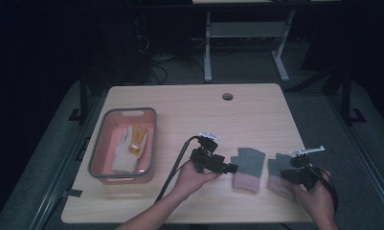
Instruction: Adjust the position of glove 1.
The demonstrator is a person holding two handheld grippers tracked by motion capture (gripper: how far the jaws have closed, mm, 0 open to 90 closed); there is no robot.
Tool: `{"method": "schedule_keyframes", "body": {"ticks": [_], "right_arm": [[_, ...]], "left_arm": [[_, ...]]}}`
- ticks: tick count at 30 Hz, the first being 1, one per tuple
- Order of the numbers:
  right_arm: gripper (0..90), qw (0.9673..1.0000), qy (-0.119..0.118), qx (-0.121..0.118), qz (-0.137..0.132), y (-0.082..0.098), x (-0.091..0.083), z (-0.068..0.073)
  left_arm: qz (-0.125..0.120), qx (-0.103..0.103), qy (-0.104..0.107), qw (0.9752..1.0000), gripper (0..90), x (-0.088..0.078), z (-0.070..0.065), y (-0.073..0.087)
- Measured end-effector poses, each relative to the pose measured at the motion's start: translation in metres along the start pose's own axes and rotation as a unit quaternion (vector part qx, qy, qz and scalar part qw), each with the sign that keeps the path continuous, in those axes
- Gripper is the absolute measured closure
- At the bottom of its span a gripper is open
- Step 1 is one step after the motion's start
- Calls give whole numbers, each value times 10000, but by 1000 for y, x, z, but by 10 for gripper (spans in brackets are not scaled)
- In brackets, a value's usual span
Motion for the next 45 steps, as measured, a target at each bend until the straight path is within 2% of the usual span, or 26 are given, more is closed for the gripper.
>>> {"method": "schedule_keyframes", "body": {"ticks": [6, 11, 15, 19, 27, 35, 45], "right_arm": [[852, 9992, -306, 270, -12, -3, -7, -6], [853, 9980, -454, 382, -200, -12, -23, -7], [852, 9973, -584, 300, -322, -22, -38, 2], [852, 9973, -633, 114, -366, -32, -44, 17], [851, 9963, -783, -121, -342, -44, -39, 43], [850, 9948, -946, -243, -284, -51, -35, 67], [841, 9940, -1023, -380, -91, -52, -16, 91]], "left_arm": [[-103, -13, -18, 9999, 296, -7, 2, -1], [-88, -20, -43, 10000, 295, -8, 2, 1], [-137, -39, -37, 9999, 296, -10, 2, 1], [-144, -40, -44, 9999, 295, -12, 3, 1], [-189, -118, -36, 9997, 295, -15, 7, 4], [-194, -173, -46, 9997, 295, -13, 9, 6], [-90, -261, -30, 9996, 289, -1, 11, 8]]}}
Point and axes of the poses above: each handheld gripper's, and its own axes: x roughly forward along the jaws, y roughly out of its underside, z roughly to its left, the point moved 4 cm from there along x, roughly forward along the jaws, and after that the axes turned 13 degrees about y, right-handed, at the moved point
